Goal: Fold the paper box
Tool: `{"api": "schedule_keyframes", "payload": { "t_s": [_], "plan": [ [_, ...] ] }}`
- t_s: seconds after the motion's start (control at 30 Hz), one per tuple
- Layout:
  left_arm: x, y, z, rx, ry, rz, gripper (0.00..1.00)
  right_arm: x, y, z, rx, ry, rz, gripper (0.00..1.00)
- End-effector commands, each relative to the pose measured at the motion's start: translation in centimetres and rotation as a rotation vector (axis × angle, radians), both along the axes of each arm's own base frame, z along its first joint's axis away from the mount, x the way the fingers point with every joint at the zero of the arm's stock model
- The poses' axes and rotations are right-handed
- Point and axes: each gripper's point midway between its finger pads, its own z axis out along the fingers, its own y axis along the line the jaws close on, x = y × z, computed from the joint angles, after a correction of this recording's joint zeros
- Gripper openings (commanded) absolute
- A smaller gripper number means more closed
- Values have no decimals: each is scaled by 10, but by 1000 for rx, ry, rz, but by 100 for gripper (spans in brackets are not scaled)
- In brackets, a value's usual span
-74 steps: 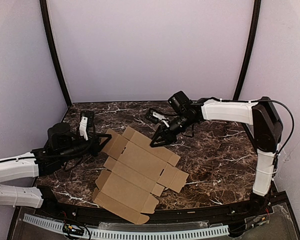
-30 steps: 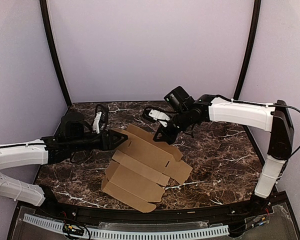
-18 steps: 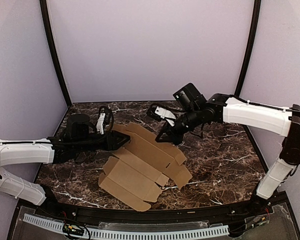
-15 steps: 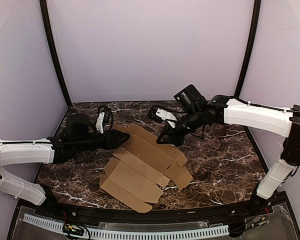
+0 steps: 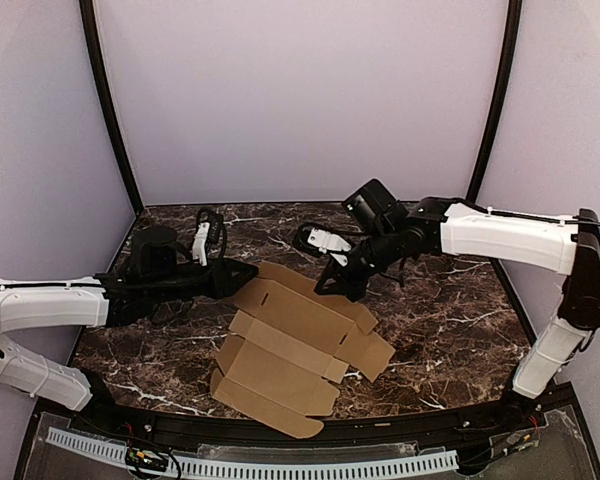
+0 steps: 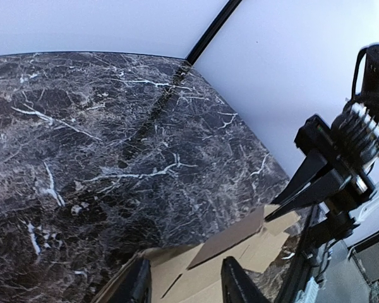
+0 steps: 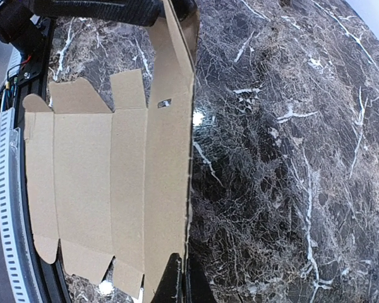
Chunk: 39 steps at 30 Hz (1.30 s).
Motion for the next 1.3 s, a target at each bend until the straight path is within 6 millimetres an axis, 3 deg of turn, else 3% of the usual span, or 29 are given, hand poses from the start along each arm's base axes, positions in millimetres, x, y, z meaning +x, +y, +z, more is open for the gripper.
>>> {"api": "schedule_keyframes", "payload": {
  "t_s": [0.0,0.23,0.57,1.1,1.27],
  "plan": [
    [-3,-10,22,-49,-45,-59,30,6,5,-8,-44,-49,-1,0],
    [-6,-11,22,-63,-55,-79,15,12,10,-14,-69,-63,-7,0],
    [-2,-15,9,-34,-33,-77,1,7,20,-11,-59,-71,11,0],
    [2,8,25,-16,-102,30,1,6,16,-24,-105,-91,-11,0],
    [3,2,20,-20,-77,10,1,1,22,-20,-92,-103,3,0]
  ]
}}
